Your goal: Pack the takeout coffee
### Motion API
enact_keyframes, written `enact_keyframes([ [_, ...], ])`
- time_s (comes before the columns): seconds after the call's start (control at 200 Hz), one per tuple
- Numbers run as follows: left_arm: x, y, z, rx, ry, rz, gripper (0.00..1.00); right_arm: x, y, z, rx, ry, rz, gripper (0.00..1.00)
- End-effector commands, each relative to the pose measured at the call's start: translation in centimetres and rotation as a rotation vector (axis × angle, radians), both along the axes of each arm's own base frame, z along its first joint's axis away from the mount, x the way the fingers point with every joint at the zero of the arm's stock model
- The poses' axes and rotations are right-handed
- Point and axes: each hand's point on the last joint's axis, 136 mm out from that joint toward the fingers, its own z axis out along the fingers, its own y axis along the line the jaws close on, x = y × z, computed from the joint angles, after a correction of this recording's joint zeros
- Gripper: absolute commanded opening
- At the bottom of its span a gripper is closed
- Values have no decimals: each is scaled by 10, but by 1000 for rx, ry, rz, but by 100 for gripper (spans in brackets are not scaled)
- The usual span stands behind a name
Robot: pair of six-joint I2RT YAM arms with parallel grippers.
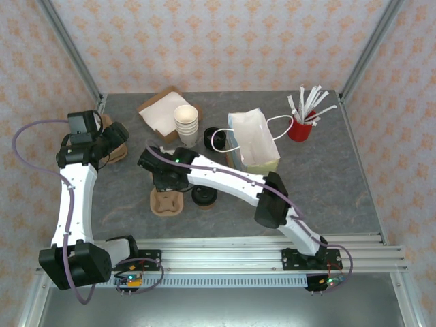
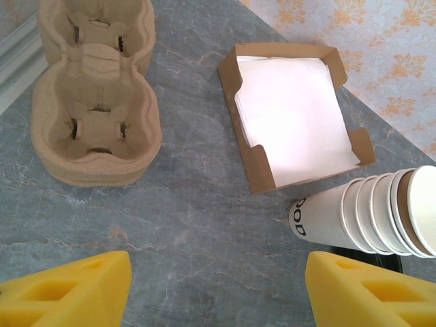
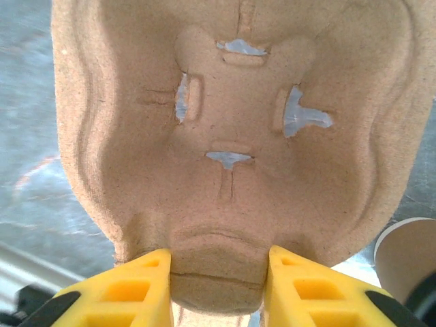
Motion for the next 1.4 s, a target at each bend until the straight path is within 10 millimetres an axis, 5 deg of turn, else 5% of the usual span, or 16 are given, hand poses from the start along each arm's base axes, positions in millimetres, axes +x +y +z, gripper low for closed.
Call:
enact_keyframes([
  [0.0,-5,6,27,34,-58,22,69,-3,-1,41,71,-52,35,33],
  [0.175,-9,6,44,40,-86,34,69,0,-17,92,119,-149,46,33],
  [0.38,-9,-12,66,-41,-164,-15,69,14,-68,155,98,-311,51,33],
  [0.701,-6,-102,94,-180,-283,-281,68,39,-189,252,82,-504,-20,32],
  [0.846,-1,-157,92,-231,-296,-437,68,57,-248,259,-2,-527,-94,32],
  [0.986,5,-211,78,-240,-248,-593,68,75,-282,253,-79,-523,-134,32],
  [1.156,12,-268,62,-185,-184,-764,68,91,-302,240,-151,-495,-143,32],
  [1.396,45,-307,53,-32,-128,-890,68,98,-303,225,-162,-452,-130,31],
])
